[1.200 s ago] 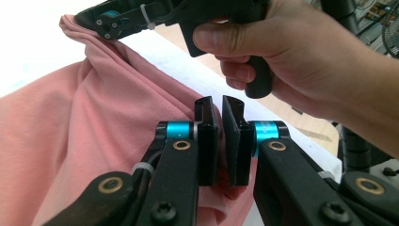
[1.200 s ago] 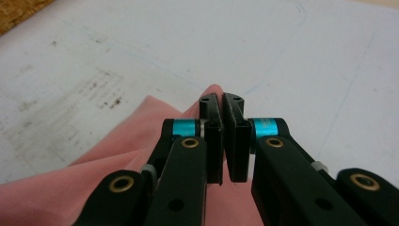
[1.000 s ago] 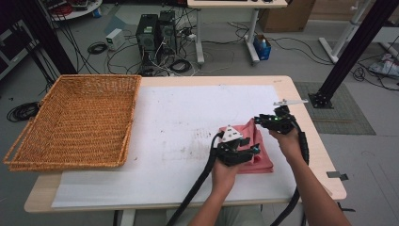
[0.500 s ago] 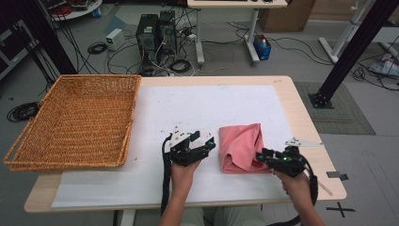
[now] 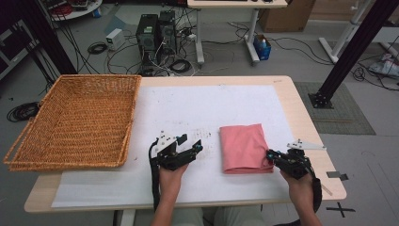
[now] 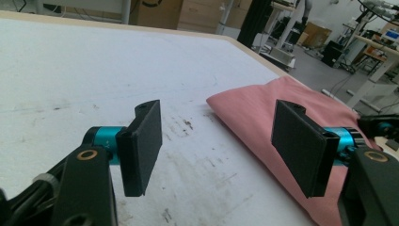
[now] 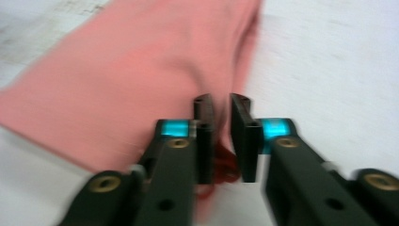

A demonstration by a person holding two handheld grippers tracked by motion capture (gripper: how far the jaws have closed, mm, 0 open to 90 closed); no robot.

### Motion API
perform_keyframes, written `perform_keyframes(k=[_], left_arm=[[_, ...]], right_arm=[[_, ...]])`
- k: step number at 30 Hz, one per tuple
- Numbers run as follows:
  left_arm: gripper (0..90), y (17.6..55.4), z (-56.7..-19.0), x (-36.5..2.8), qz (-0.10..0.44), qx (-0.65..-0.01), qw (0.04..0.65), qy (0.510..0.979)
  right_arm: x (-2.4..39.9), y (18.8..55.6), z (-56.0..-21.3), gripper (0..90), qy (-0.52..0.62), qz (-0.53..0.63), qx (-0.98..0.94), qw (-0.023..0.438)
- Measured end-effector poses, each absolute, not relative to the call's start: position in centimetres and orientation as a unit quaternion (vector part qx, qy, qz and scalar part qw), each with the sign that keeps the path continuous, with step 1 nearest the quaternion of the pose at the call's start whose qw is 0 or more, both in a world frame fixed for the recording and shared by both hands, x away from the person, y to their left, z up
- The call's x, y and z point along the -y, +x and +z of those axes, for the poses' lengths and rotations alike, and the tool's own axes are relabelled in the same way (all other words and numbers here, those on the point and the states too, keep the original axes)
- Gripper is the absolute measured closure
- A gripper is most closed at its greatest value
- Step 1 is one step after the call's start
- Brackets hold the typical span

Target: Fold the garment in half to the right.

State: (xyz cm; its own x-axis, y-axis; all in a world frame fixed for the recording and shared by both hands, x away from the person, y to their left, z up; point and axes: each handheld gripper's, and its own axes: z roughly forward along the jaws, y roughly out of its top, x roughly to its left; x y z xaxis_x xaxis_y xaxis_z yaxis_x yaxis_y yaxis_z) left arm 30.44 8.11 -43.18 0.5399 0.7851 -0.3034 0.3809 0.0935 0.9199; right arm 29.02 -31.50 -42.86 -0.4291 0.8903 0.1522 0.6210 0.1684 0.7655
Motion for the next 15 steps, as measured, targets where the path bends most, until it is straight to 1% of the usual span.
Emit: perform_keyframes(k=[1,2,4,6,8,9,12,13,15], left_arm=[[34.1,30.4,-43.2,-8.2,0.171,-0.449,0.588,0.651],[34.1,30.4,-43.3,-8.4,0.172,-0.45,0.588,0.65],[34.1,30.3,-43.5,-8.7,0.173,-0.456,0.586,0.647],[34.1,30.3,-43.6,-8.9,0.172,-0.459,0.586,0.646],[34.1,30.3,-43.7,-8.9,0.173,-0.457,0.585,0.647],[34.1,30.3,-43.7,-8.9,0.174,-0.456,0.585,0.648],[34.1,30.3,-43.6,-8.9,0.175,-0.455,0.587,0.646],[34.0,30.3,-43.6,-8.9,0.177,-0.455,0.586,0.647],[31.8,30.3,-43.7,-9.0,0.178,-0.457,0.587,0.644]], right_arm=[[31.9,28.8,-43.0,72.5,0.52,0.387,-0.74,0.181],[32.2,28.7,-42.9,72.5,0.523,0.396,-0.732,0.184],[32.8,28.0,-42.0,72.5,0.526,0.419,-0.711,0.206],[33.1,27.6,-41.1,72.5,0.526,0.448,-0.691,0.213],[32.5,27.7,-40.9,72.6,0.508,0.459,-0.702,0.196],[32.1,27.9,-41.2,73.3,0.499,0.456,-0.712,0.192],[30.8,28.4,-42.8,83.9,0.488,0.419,-0.745,0.18],[30.6,28.4,-43.5,86.2,0.486,0.401,-0.755,0.183],[30.6,28.4,-44.4,87.5,0.493,0.386,-0.758,0.182]])
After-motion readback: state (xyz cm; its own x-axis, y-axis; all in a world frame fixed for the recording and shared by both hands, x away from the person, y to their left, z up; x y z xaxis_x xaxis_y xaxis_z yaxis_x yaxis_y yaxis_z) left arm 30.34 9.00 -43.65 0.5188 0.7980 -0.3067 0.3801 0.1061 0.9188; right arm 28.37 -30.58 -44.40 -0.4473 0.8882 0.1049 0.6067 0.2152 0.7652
